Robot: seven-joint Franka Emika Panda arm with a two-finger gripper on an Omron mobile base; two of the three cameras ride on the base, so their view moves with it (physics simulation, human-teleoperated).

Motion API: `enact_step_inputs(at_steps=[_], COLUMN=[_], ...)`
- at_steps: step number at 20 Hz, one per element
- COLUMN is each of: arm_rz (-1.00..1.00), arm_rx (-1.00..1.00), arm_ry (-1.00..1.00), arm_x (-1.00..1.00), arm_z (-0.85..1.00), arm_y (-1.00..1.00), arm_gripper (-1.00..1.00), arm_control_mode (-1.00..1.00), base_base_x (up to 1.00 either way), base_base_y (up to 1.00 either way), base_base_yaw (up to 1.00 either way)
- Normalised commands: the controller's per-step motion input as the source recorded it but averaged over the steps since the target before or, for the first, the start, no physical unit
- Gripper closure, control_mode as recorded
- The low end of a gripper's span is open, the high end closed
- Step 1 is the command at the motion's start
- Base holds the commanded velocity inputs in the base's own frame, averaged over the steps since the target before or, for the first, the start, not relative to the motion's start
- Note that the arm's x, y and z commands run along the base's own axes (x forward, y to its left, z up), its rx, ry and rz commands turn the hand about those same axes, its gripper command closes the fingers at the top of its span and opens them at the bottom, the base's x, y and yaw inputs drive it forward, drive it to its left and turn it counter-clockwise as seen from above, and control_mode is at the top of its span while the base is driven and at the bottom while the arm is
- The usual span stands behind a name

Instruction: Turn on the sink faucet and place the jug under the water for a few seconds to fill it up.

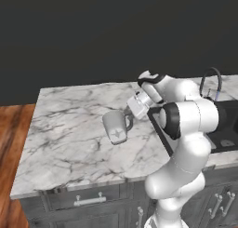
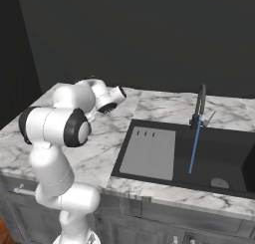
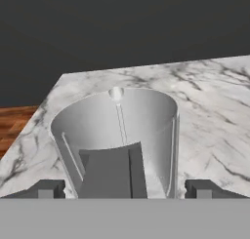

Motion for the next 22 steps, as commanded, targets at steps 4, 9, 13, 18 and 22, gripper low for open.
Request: enact_step_inputs(at_steps=[4,9,13,18,22], arm_rz=[0.00,0.00,0.00,0.00,0.00], arm_rx=[0.00,0.00,0.00,0.00,0.00], arm_ry=[0.00,0.00,0.00,0.00,-0.05], arm_x=[-0.46,-0.12,0.00,-0.04,-0.14], arm_z=[-0.01,-0.03,-0.01,0.01,0.39], arm_y=[0.05,0.01,0.00,-0.01,0.00], arm_gripper=[1.00,1.00,1.00,1.00,1.00], arm_control_mode=[-1.00,-1.00,-1.00,-1.00,-1.00], base_base_x=[0.00,0.00,0.00,0.00,0.00], base_base_y=[0.00,0.00,0.00,0.00,0.00], base_base_yaw=[0.00,0.00,0.00,0.00,0.00])
